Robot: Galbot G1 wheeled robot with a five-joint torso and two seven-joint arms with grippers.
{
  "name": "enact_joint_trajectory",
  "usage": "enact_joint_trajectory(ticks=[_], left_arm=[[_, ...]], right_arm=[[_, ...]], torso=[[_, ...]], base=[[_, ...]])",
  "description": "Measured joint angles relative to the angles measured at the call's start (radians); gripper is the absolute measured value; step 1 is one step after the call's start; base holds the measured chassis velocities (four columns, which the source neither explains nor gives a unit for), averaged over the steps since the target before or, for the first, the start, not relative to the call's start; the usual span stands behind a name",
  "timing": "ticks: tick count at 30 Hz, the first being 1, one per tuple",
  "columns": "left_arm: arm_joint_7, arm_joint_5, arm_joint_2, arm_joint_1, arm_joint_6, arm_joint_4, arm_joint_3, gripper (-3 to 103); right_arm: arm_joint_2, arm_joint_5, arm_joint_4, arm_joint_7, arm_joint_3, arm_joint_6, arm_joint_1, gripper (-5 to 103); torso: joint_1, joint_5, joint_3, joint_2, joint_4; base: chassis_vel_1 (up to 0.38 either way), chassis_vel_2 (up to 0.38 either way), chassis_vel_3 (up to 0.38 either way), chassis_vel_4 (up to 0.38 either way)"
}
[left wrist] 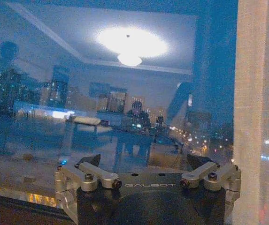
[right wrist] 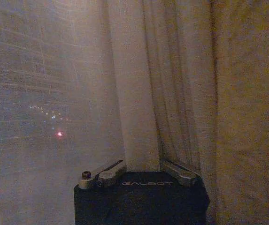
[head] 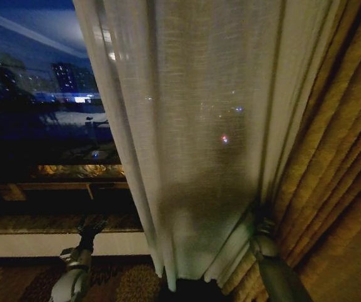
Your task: Open the curtains by pulling them apart, changing their state from closed to fully open.
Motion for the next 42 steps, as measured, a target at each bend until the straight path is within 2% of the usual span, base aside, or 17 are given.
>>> enact_joint_trajectory(ticks=[4,6,9,10,12,15,18,19,21,25,27,29,30,34,42], left_arm=[[0.000,0.000,0.000,0.000,0.000,0.000,0.000,100],[0.000,0.000,0.000,0.000,0.000,0.000,0.000,100],[0.000,0.000,0.000,0.000,0.000,0.000,0.000,100],[0.000,0.000,0.000,0.000,0.000,0.000,0.000,100],[0.000,0.000,0.000,0.000,0.000,0.000,0.000,100],[0.000,0.000,0.000,0.000,0.000,0.000,0.000,100],[0.000,0.000,0.000,0.000,0.000,0.000,0.000,100],[0.000,0.000,0.000,0.000,0.000,0.000,0.000,100],[0.000,0.000,0.000,0.000,0.000,0.000,0.000,100],[0.000,0.000,0.000,0.000,0.000,0.000,0.000,100],[0.000,0.000,0.000,0.000,0.000,0.000,0.000,100],[0.000,0.000,0.000,0.000,0.000,0.000,0.000,100],[0.000,0.000,0.000,0.000,0.000,0.000,0.000,100],[0.000,0.000,0.000,0.000,0.000,0.000,0.000,100],[0.000,0.000,0.000,0.000,0.000,0.000,0.000,100]], right_arm=[[-0.001,0.027,0.039,-0.013,-0.006,-0.002,-0.021,0],[0.000,0.080,0.110,-0.076,-0.029,-0.010,-0.061,0],[0.007,0.094,0.152,-0.121,-0.044,-0.010,-0.086,-1],[0.015,0.088,0.180,-0.153,-0.060,0.003,-0.108,9],[0.020,0.079,0.192,-0.167,-0.069,0.011,-0.121,9],[0.029,0.059,0.223,-0.205,-0.088,0.027,-0.160,25],[0.032,0.059,0.240,-0.227,-0.094,0.039,-0.182,31],[0.040,0.062,0.271,-0.250,-0.102,0.049,-0.216,41],[0.041,0.063,0.279,-0.254,-0.104,0.050,-0.222,41],[0.066,0.001,0.315,-0.305,-0.111,0.060,-0.262,63],[0.069,-0.011,0.315,-0.309,-0.111,0.064,-0.264,63],[0.074,-0.022,0.318,-0.311,-0.110,0.071,-0.270,74],[0.074,-0.022,0.318,-0.311,-0.110,0.071,-0.270,74],[0.073,-0.024,0.317,-0.311,-0.105,0.076,-0.273,95],[0.077,-0.026,0.319,-0.311,-0.105,0.076,-0.271,100]], torso=[[0.000,0.0001,0.000,0.000,-0.0001],[0.000,0.0000,0.000,0.000,-0.0001],[0.000,0.0000,0.000,0.000,-0.0001],[0.000,-0.0001,0.000,0.000,0.0000],[0.000,-0.0001,0.000,0.000,0.0000],[0.000,-0.0002,0.000,0.000,0.0001],[0.000,-0.0001,0.000,0.000,0.0000],[0.000,-0.0001,0.000,0.000,-0.0001],[0.000,-0.0002,0.000,0.000,-0.0001],[0.000,-0.0003,0.000,0.000,0.0000],[0.000,-0.0002,0.000,0.000,0.0000],[0.000,-0.0001,0.000,0.000,0.0000],[0.000,-0.0001,0.000,0.000,0.0000],[0.000,-0.0001,0.000,0.000,-0.0001],[0.000,0.0000,0.000,0.000,-0.0001]], base=[[0.000,0.000,0.000,0.000],[0.000,0.000,0.000,0.000],[0.000,0.000,0.000,0.000],[0.000,0.000,0.000,0.000],[0.000,0.000,0.000,0.000],[0.000,0.000,0.000,0.000],[0.000,0.000,0.000,0.000],[0.000,0.000,0.000,0.000],[0.000,0.000,0.000,0.000],[0.000,0.000,0.000,0.000],[0.000,0.000,0.000,0.000],[0.000,0.000,0.000,0.000],[0.000,0.000,0.000,0.000],[0.000,0.000,0.000,0.000],[0.087,0.093,-0.088,-0.083]])
